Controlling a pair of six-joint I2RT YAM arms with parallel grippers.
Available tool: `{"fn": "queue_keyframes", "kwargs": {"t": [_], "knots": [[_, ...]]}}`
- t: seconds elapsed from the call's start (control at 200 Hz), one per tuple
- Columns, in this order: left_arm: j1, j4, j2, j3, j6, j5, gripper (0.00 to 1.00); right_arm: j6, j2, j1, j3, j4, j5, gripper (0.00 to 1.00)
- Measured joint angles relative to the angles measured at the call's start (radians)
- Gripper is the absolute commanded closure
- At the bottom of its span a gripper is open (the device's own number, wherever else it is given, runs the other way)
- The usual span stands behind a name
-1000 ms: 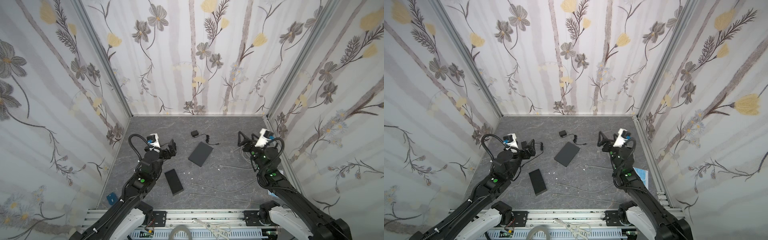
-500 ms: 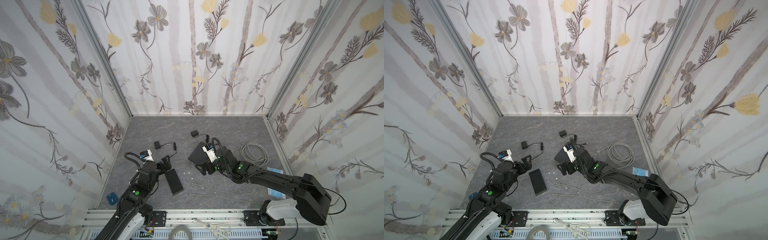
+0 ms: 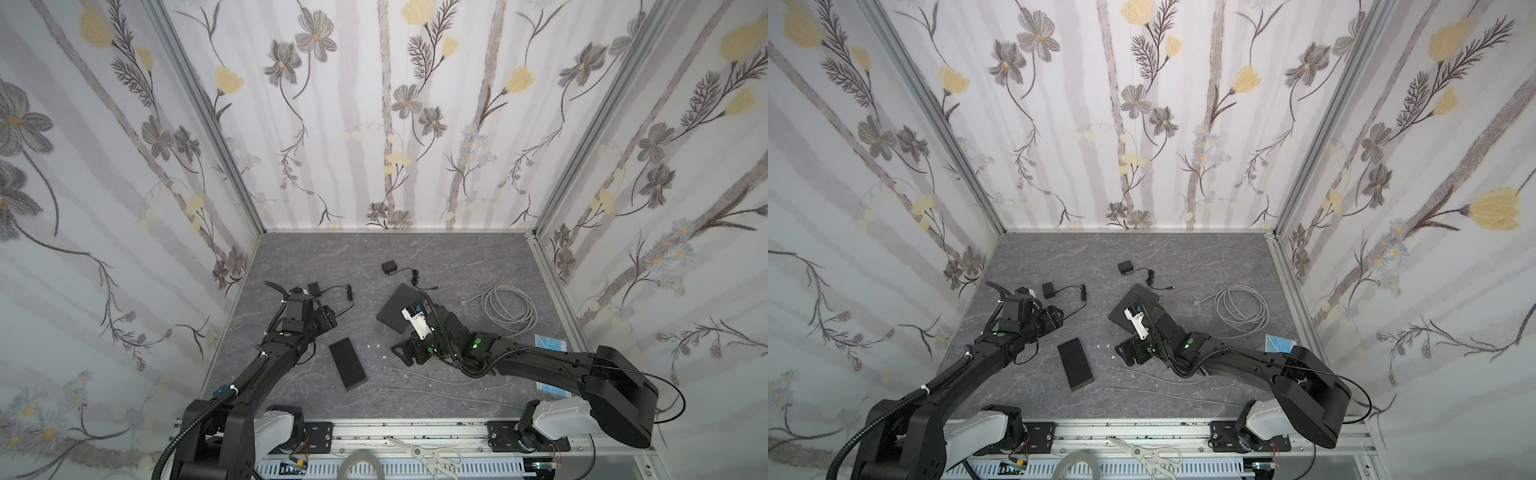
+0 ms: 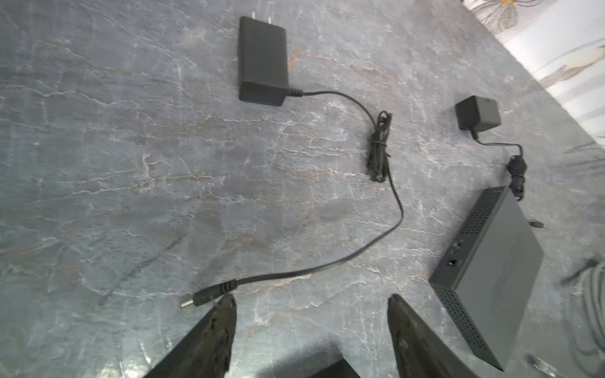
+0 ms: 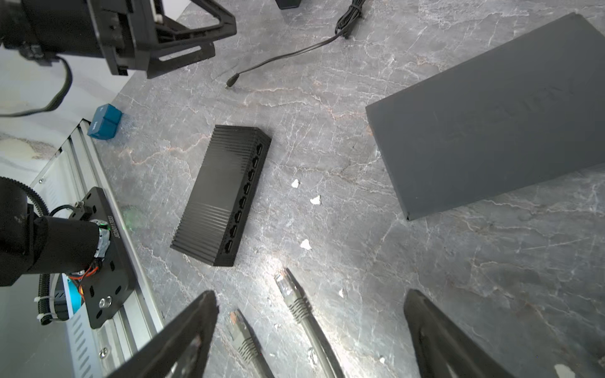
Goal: Insert the plug into the switch port
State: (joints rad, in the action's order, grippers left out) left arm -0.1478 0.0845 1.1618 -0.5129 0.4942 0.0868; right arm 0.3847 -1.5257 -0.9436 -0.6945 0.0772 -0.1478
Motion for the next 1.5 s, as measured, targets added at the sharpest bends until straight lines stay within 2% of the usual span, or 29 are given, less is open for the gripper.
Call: {"fn": "queue_keyframes", "kwargs": {"t": [0.23, 0.4, 0.56, 0.719, 0.819, 0.864, 0.904, 1.034, 1.189, 1.304, 1.329, 1.349, 1.364, 1.499], "knots": [[0.001, -0.038, 0.116, -0.019, -0.043, 0.029, 0.26, 0.0, 0.035, 0.0, 0.034, 0.007, 0.001, 0.11], [-0.015, -0.08, 0.222, -0.059, -0.046, 0.093, 0.24, 0.0, 0.034, 0.0, 0.035, 0.009, -0.008, 0.11], [-0.081, -0.113, 0.326, -0.122, -0.035, 0.154, 0.24, -0.001, 0.033, -0.002, 0.034, 0.009, -0.024, 0.1], [-0.187, -0.175, 0.404, -0.179, 0.013, 0.214, 0.22, 0.0, 0.033, -0.003, 0.041, 0.013, -0.027, 0.1], [-0.209, -0.207, 0.444, -0.215, 0.035, 0.257, 0.21, 0.0, 0.031, -0.006, 0.047, 0.017, -0.029, 0.1], [-0.209, -0.212, 0.446, -0.22, 0.039, 0.259, 0.18, 0.001, 0.031, -0.009, 0.05, 0.017, -0.029, 0.1], [-0.209, -0.212, 0.441, -0.22, 0.04, 0.261, 0.01, 0.005, 0.031, -0.011, 0.051, 0.017, -0.029, 0.1], [-0.212, -0.208, 0.362, -0.204, 0.035, 0.254, 0.0, 0.027, 0.028, -0.014, 0.053, 0.025, -0.029, 0.11], [-0.212, -0.183, 0.163, -0.158, 0.025, 0.206, 0.0, 0.076, -0.017, -0.02, 0.043, 0.072, -0.048, 0.11], [-0.213, -0.137, -0.034, -0.119, 0.008, 0.15, 0.11, 0.125, -0.075, -0.031, 0.0, 0.13, -0.09, 0.12], [-0.214, -0.128, -0.077, -0.111, 0.004, 0.141, 0.1, 0.138, -0.095, -0.035, -0.013, 0.149, -0.101, 0.12], [-0.215, -0.118, -0.113, -0.104, 0.003, 0.132, 0.02, 0.144, -0.109, -0.037, -0.024, 0.163, -0.11, 0.12], [-0.216, -0.111, -0.137, -0.099, 0.003, 0.126, 0.0, 0.154, -0.124, -0.039, -0.036, 0.169, -0.119, 0.12], [-0.218, -0.032, -0.338, -0.074, -0.004, 0.08, 0.0, 0.222, -0.224, -0.045, -0.121, 0.249, -0.18, 0.13]]}}
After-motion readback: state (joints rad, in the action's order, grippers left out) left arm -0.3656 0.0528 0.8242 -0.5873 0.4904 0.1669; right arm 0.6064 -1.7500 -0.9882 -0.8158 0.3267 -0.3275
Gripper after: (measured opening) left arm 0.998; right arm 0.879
